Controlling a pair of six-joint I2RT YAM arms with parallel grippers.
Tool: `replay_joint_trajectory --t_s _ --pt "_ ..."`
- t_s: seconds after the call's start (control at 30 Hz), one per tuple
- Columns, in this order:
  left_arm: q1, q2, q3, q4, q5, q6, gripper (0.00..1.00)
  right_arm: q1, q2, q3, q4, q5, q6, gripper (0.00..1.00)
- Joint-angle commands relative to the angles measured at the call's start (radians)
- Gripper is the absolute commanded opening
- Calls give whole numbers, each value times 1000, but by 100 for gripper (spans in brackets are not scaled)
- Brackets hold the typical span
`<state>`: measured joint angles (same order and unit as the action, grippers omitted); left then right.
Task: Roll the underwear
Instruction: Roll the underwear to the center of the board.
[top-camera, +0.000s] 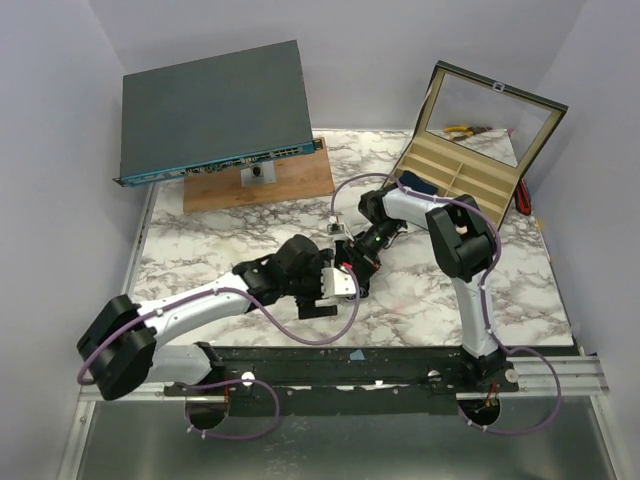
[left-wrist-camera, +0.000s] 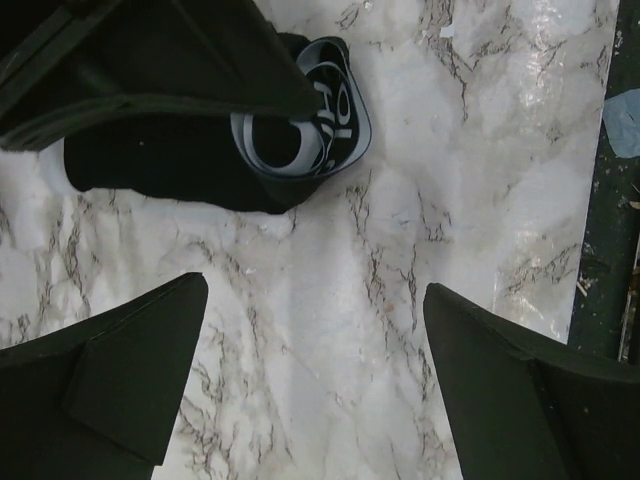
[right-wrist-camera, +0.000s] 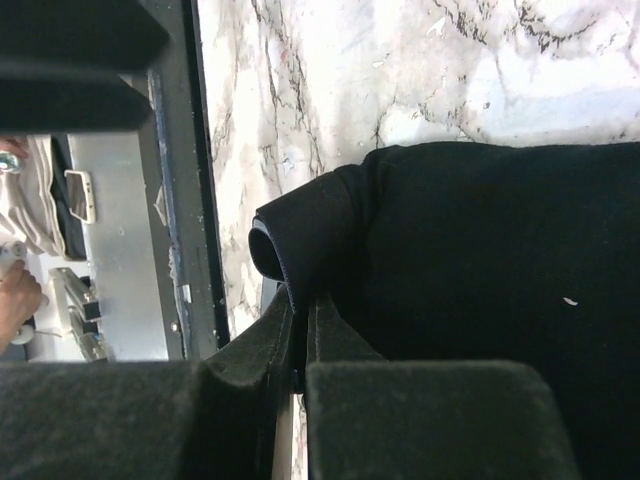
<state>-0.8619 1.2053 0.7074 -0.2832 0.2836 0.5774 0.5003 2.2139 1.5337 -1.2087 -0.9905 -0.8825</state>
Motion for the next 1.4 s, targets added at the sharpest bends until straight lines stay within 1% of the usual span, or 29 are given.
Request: replay_joint_trajectory --t_s 0.0,0.13,0.3,0.5,0.63,0.7,0.9,1.07,1.17,1.3,1.37 --pt "-70 119 67 115 -54 -2 99 0 36 32 -76 -29 -36 4" --pt "-118 212 112 132 -70 -28 99 -2 41 15 -85 -17 -47 4" --pt "-166 295 124 187 -138 -59 99 -3 55 4 -110 -11 -75 4" --pt "-175 357 138 240 -198 -114 98 -6 57 -16 -128 0 -98 4" --pt "-178 379 130 279 -266 -132 99 -6 56 -27 -136 11 -108 4" --pt "-178 376 118 314 -265 -138 99 -6 55 -33 -135 15 -110 4" --pt "-187 380 119 305 -208 -132 98 -5 56 -26 -137 12 -107 4" --pt "-188 389 121 285 -140 -122 93 -8 55 -17 -135 16 -100 4" --pt "-188 403 127 252 -110 -122 88 -7 53 -14 -132 19 -93 4" --pt "-189 424 141 237 -82 -129 76 -8 55 -12 -126 19 -85 4" --pt "-189 433 150 230 -74 -134 68 -8 55 -14 -118 22 -77 4"
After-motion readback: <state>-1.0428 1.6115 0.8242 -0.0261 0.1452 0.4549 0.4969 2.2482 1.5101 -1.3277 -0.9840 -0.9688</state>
